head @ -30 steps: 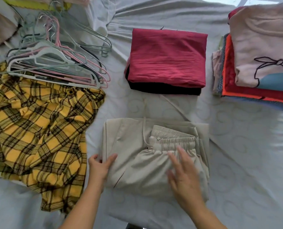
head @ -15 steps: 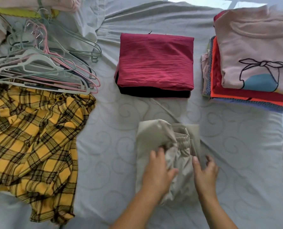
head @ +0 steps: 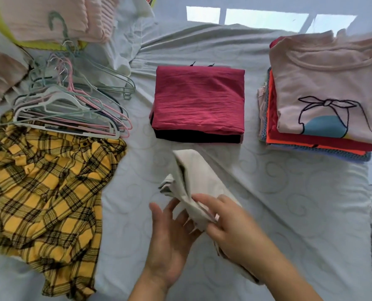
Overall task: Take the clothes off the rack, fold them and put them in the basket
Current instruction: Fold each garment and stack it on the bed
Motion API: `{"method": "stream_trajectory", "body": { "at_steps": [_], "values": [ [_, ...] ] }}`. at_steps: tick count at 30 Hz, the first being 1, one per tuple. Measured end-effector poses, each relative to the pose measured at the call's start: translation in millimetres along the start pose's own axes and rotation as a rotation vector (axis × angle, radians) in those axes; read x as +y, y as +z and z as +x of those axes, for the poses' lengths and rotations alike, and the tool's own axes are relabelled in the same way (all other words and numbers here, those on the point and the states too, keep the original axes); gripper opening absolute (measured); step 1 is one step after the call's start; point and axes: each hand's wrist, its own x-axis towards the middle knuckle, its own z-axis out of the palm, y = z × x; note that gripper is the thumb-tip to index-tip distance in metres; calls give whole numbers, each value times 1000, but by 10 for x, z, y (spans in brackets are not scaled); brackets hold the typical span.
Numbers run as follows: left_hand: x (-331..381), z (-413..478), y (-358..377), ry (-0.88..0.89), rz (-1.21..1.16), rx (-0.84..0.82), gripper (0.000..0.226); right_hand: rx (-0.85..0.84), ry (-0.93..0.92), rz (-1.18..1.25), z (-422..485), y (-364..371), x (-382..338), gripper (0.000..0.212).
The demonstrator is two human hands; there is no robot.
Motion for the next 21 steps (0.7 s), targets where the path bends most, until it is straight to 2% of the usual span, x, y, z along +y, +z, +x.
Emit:
{"method": "stream_trajectory", "body": {
  "at_steps": [1,3,7,9,10,11,12,13,14,15,16,18,19,20,21],
  "values": [
    [52,-42,-63,-5,-144,-36,94,-36,-30,-117,24,1,-103,52],
    [-40,-19,-260,-48,-279,-25,100,-90,-43,-286,85,171,-191,50],
    [-311,99,-568,-250,-267,266,101,-276,107,-404,169,870,325,47],
    [-355,122,-749,-377,-114,416,85,-429,175,-397,105,1082,628,47],
    [-349,131,-876,-398,-3,520,75,-403,216,-296,39,1108,729,50],
    [-286,151,-991,-354,141,661,66,-252,248,-154,-3,1092,803,53],
    [-160,169,-1086,-242,303,775,57,14,305,-37,-29,1057,906,50],
    [5,204,-1137,-125,460,823,52,323,371,42,-42,1001,1008,42],
    [172,278,-1170,-41,590,801,51,577,482,59,-42,942,1113,44],
    [309,390,-1183,-1,686,718,54,712,629,130,-17,859,1172,53],
    [409,540,-1165,-10,753,598,60,733,775,315,23,798,1210,57],
    [490,828,-1029,-135,803,402,76,600,906,679,82,770,1276,44],
    [495,949,-986,-199,813,347,85,537,924,773,108,762,1278,40],
    [499,1039,-962,-260,799,304,91,503,940,842,118,759,1284,42],
    [500,1103,-945,-319,763,259,86,462,950,916,126,753,1260,48]
  ]
}}
